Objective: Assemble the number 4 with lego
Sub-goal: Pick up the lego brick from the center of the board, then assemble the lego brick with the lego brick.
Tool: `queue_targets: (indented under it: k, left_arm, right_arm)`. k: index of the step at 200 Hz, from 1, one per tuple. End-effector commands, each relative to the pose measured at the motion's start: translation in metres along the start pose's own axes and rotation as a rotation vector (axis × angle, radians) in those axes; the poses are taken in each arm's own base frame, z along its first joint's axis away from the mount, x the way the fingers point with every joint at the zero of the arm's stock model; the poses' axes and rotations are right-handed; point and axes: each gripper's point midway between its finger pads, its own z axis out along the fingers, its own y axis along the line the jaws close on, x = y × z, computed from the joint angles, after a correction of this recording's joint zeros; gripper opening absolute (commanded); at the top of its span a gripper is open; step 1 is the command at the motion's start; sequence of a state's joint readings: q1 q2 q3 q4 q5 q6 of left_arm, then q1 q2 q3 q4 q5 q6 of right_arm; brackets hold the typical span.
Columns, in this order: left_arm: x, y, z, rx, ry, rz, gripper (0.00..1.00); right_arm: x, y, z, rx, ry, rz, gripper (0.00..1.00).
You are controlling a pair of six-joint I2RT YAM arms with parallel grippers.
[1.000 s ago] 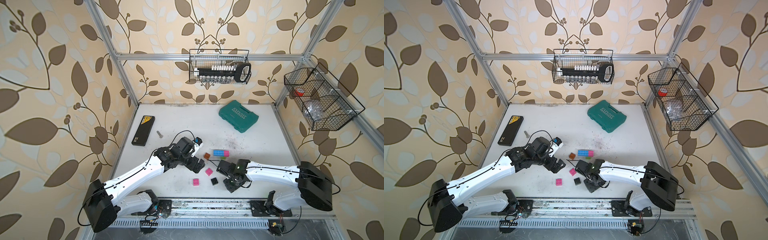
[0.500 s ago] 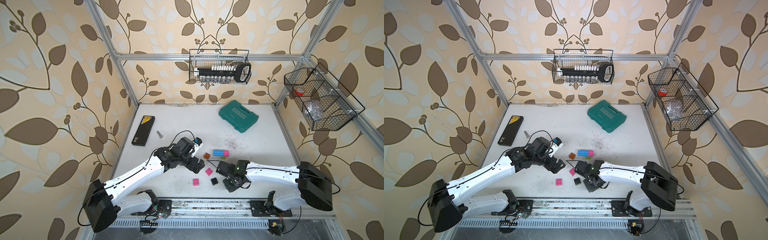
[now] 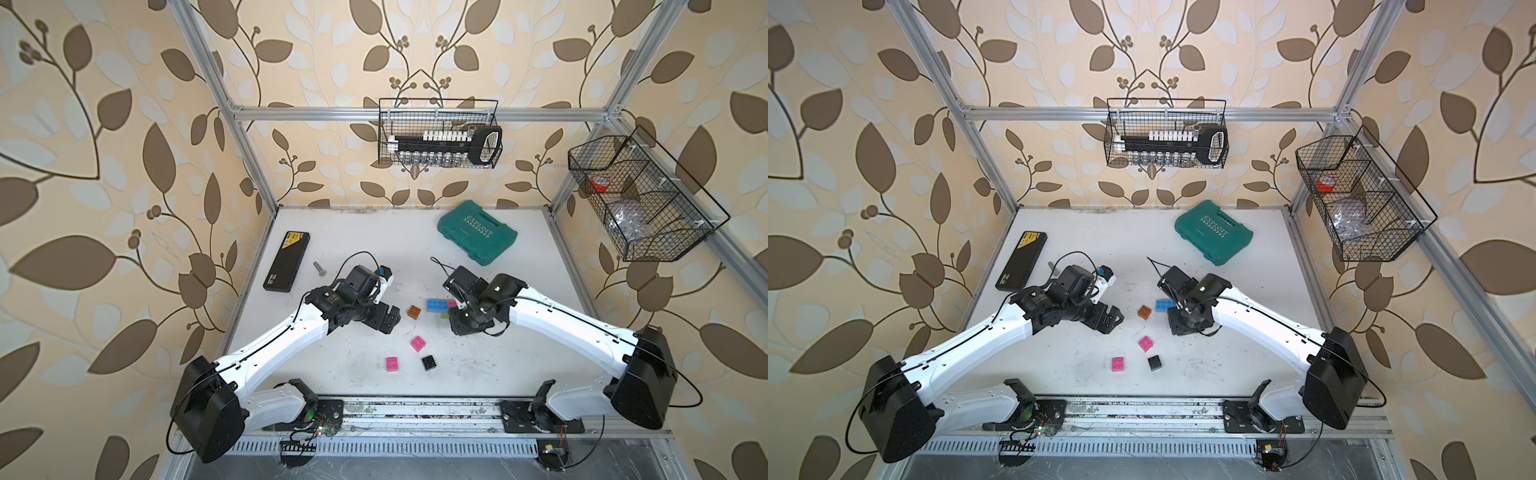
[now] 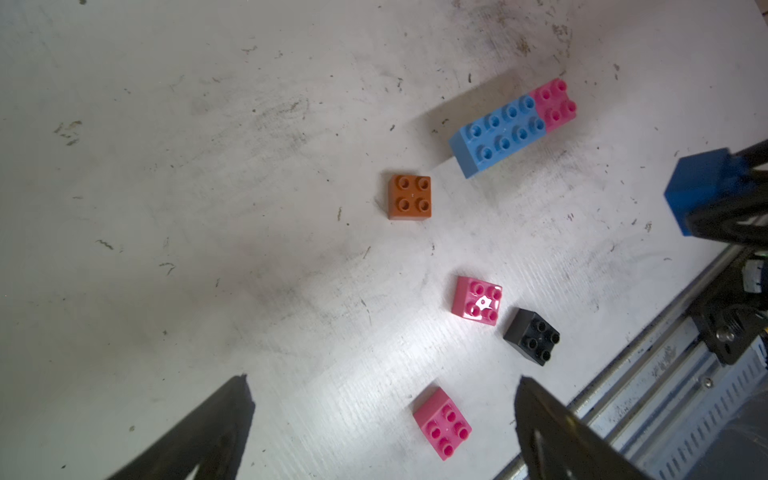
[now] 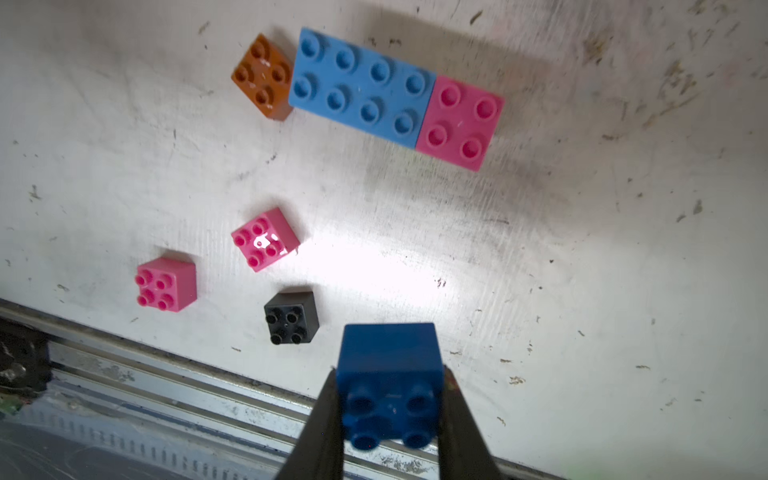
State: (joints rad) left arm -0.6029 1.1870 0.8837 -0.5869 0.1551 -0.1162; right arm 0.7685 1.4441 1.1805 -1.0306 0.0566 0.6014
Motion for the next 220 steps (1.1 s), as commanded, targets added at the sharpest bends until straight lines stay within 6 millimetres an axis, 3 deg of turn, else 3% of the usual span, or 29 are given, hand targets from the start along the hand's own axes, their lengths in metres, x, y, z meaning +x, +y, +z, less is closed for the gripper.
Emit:
queue_targets:
  k: [1, 38, 51, 72, 125, 220]
  left_arm:
    - [-0.021, -0.004, -0.005, 0.043, -0.058, -0.017, 0.99]
    - [-0.02, -0.005, -0.006, 0.059, -0.05, -0.022, 0.99]
    - [-0.02, -0.004, -0.007, 0.058, -0.049, -0.022, 0.99]
    - [-0.016, -0.003, -0.006, 0.051, -0.035, -0.028, 0.99]
    - [-0.016, -0.004, -0.006, 0.058, -0.035, -0.03, 0.99]
    - [-0.015, -0.002, 0.0, 0.054, -0.012, -0.038, 0.99]
  right_arm:
    - [-0.01, -0.007, -0.003, 0.066, 0.063, 0.004, 0.2]
    - [-0.038, 0.003, 0.007, 0.074, 0.09, 0.025, 0.18]
    - [-0.047, -0.004, 0.014, 0.078, 0.101, 0.059, 0.17]
    - [-0.052, -0.007, 0.024, 0.085, 0.126, 0.084, 0.13]
    - [-0.06, -0.007, 0.039, 0.081, 0.14, 0.108, 0.13]
    - [-0.074, -0.01, 0.049, 0.076, 0.117, 0.209, 0.11]
